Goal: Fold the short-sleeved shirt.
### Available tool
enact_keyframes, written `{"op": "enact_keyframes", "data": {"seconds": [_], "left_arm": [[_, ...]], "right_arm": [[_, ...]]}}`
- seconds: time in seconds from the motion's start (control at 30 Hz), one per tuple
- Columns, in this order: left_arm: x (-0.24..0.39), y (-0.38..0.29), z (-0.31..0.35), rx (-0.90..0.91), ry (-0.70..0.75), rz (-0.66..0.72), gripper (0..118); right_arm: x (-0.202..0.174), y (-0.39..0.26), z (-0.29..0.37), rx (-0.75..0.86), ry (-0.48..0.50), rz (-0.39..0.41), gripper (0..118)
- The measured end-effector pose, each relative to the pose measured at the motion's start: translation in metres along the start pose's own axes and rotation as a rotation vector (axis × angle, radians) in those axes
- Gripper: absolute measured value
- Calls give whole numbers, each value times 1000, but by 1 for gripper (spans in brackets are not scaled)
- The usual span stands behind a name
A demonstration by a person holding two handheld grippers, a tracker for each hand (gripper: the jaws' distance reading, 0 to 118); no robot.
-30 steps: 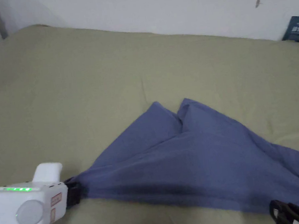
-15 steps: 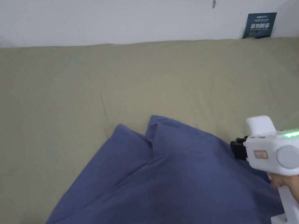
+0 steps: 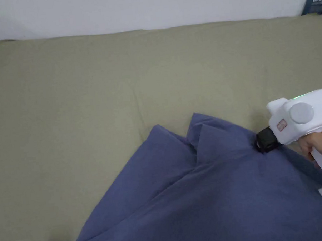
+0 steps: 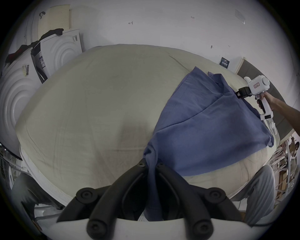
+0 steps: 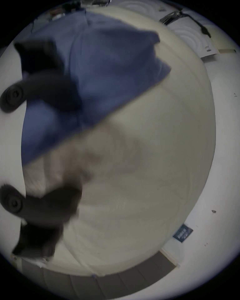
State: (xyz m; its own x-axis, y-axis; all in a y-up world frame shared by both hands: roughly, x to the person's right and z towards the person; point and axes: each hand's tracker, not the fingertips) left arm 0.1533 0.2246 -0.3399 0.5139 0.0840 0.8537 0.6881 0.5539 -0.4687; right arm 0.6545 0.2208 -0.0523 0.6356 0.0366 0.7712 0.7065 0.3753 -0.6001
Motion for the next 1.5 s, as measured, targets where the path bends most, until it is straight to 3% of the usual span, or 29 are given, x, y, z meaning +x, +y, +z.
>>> {"op": "enact_keyframes", "data": {"seconds": [0.03,0.1,0.17,0.33,0.47,0.63,0.83,1.03,1.13,1.5], "left_arm": [[0,0,0,-1,1,-2,1],[1,-2,0,0,3,3,1],[0,0,1,-10,6,13,1],[-2,14,25,22,-6,48,1],[5,46,70,132,-34,56,1],[31,116,140,297,-26,25,1],[64,208,225,430,28,-44,1],[84,281,298,518,45,-35,1],[94,304,319,523,68,-40,1],[108,348,329,558,131,-17,1]], "right_arm": [[-3,0,12,27,-41,11,0],[-21,-5,29,69,-169,125,0],[-14,-14,47,53,-49,93,0],[-6,-29,152,240,-44,86,0],[-1,-42,259,414,-109,133,0],[20,-61,386,629,-140,80,0],[45,-78,492,795,-207,8,0],[78,-83,548,883,-251,-81,0],[88,-78,562,915,-219,-134,0],[90,-24,573,948,-246,-121,0]]}}
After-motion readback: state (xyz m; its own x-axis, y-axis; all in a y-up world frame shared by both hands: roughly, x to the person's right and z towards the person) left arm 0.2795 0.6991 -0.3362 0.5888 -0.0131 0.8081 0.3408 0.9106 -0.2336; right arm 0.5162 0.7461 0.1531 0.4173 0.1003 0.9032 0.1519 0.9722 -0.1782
